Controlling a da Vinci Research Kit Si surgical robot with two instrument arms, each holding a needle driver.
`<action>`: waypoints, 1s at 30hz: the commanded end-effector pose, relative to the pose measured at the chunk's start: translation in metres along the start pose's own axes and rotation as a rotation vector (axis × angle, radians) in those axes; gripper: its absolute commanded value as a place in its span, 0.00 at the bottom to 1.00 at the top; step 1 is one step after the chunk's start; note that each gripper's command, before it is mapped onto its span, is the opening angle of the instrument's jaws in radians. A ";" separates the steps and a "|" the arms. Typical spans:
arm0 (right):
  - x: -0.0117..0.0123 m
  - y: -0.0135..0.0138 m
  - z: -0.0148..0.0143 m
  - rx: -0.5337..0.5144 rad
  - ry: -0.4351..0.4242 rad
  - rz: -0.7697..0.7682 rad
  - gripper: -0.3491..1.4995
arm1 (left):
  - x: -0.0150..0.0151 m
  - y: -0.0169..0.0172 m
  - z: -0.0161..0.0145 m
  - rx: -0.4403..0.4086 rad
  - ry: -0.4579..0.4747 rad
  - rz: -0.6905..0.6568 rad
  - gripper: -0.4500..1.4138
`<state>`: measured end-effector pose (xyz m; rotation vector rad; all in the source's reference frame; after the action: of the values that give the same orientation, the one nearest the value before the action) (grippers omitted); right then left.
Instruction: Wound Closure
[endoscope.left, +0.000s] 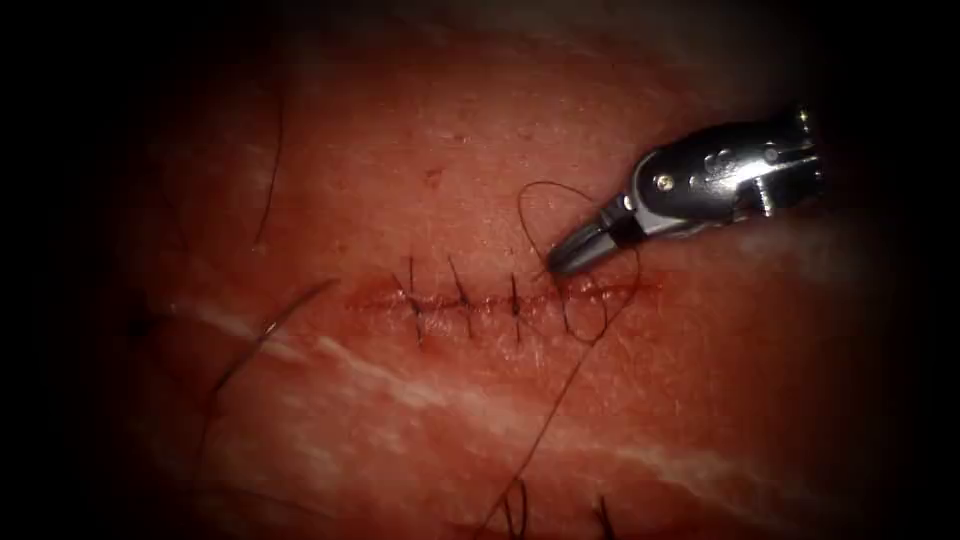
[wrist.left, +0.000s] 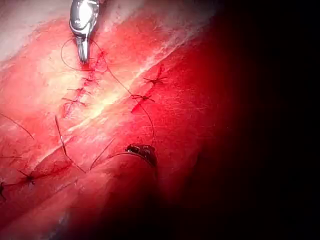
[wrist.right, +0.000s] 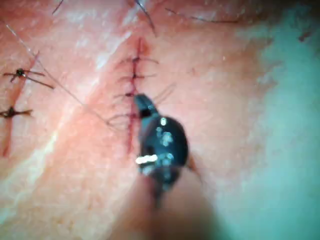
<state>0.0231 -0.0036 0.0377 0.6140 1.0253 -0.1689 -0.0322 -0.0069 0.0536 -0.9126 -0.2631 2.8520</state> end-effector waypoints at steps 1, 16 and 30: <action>-0.0005 -0.0002 0.0011 -0.006 -0.003 -0.004 0.00 | 0.0001 0.0016 0.0005 -0.010 0.006 0.000 0.00; -0.0021 0.0017 0.0005 -0.092 -0.102 0.015 0.00 | -0.0050 0.0098 -0.0037 -0.085 0.050 -0.042 0.00; -0.0027 0.0027 0.0002 -0.123 -0.131 0.033 0.00 | -0.0053 0.0106 -0.0022 -0.570 0.210 0.042 0.00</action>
<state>0.0225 -0.0010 0.0404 0.4968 0.8907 -0.1138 -0.0268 -0.0171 0.0523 -1.3125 -1.1270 2.7223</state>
